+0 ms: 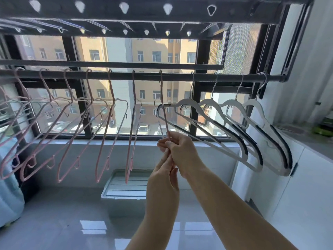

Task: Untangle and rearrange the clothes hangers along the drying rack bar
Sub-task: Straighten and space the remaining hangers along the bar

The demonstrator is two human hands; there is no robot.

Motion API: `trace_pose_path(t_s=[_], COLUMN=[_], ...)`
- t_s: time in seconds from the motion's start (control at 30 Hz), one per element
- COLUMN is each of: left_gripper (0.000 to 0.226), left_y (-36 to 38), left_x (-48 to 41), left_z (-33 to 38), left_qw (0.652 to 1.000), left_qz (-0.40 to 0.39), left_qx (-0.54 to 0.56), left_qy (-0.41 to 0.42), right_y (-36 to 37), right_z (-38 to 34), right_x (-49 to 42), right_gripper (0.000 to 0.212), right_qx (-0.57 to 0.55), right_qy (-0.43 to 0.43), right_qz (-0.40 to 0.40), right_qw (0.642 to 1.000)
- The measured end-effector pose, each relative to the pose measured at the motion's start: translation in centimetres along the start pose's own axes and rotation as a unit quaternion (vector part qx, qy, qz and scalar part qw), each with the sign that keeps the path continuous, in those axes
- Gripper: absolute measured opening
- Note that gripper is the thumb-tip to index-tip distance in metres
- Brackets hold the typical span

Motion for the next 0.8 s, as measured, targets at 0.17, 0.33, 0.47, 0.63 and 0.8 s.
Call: trace_pose_path(t_s=[0.17,0.33,0.47,0.63,0.8], left_gripper=[0.042,0.043,0.047,0.059,0.043], left_y=[0.1,0.2,0.0,-1.1,1.8], left_x=[0.2,0.4,1.0,1.0,0.9], left_z=[0.4,0.0,0.2,2.5,7.0], left_qw=[1.000,1.000,1.000,0.998,0.993], left_qz=[0.000,-0.006,-0.001,0.066,0.016], left_qx=[0.006,0.009,0.009,0.007,0.065], left_qy=[-0.001,-0.015,-0.028,0.006,0.096], right_y=[-0.3,-0.5,-1.4,-6.8,-14.7], right_z=[0.0,-0.1,-2.2,-7.8,-9.7], right_x=[0.4,0.7,1.9,3.9,3.8], right_gripper=[0.021,0.024,0.041,0.034,0.030], right_qx=[-0.019,0.003,0.196,0.332,0.434], right_qy=[0.006,0.020,-0.030,-0.164,-0.178], right_qz=[-0.001,0.002,0.008,0.090,0.210], right_qw=[1.000,1.000,0.980,0.924,0.858])
Point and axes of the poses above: each hand's wrist, its own x-axis away from the middle knuckle, its own y-axis out of the palm, z = x × y, the point moved 9 cm from there along -x, towards the middle knuckle, and after that the axes turned 2 degrees about y, right-handed, at the moved point
